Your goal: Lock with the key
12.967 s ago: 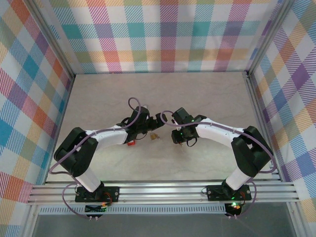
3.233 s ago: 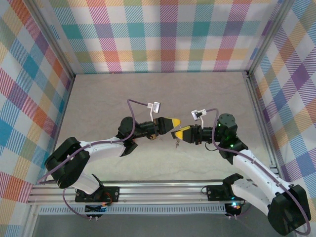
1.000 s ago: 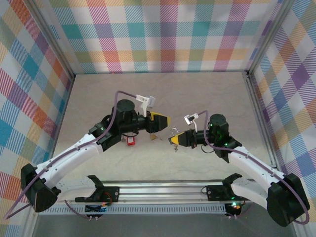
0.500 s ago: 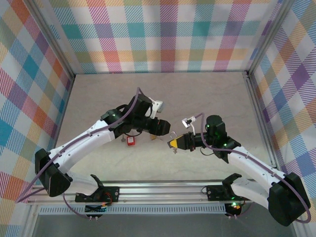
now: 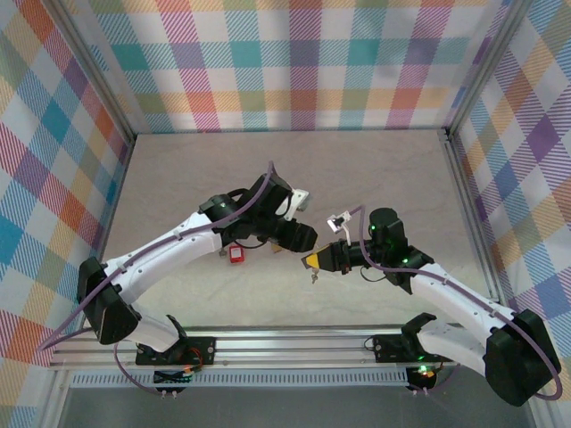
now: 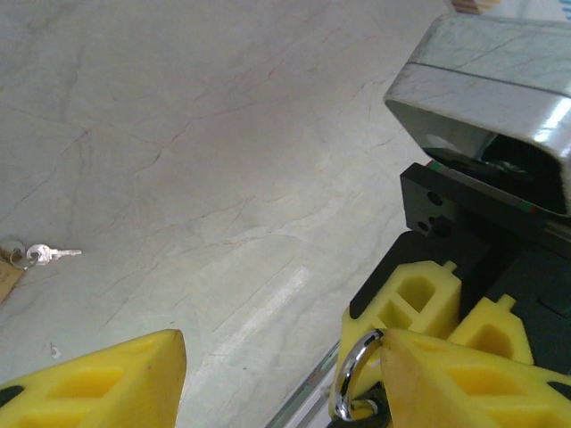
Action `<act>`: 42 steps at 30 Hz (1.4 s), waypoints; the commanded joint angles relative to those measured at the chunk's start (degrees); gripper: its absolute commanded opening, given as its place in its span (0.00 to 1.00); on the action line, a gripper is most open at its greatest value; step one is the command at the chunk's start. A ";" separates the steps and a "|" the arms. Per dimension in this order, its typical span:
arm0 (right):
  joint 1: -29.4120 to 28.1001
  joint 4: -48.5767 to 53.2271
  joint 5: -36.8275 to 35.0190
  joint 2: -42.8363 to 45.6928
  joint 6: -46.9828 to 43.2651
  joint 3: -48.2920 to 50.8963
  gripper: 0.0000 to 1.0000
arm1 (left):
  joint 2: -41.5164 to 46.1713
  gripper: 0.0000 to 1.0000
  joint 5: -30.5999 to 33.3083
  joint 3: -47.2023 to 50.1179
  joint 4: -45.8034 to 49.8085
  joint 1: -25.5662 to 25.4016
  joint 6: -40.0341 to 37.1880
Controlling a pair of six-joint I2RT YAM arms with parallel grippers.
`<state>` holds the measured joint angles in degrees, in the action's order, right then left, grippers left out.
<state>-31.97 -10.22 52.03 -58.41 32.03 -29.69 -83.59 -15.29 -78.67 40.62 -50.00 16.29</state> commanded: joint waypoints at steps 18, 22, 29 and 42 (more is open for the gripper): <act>-2.57 0.80 1.64 -0.02 -3.76 -3.07 0.00 | -2.58 0.54 6.79 -4.59 7.19 -1.06 -3.99; -2.58 0.64 1.44 1.10 -3.99 -2.78 0.00 | -2.03 0.54 6.50 -3.53 7.67 -0.98 -4.49; -2.58 -0.91 2.90 1.19 -3.13 -2.46 0.00 | -1.13 0.49 3.15 -1.10 6.21 -0.06 -4.73; -2.62 0.23 1.32 0.92 -3.87 -2.57 0.00 | 2.69 0.41 -10.54 3.01 3.06 3.71 -1.01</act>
<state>-34.50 -8.62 52.97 -58.39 29.47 -30.98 -82.81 -19.49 -77.10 44.18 -47.11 13.65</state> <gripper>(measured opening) 0.110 0.414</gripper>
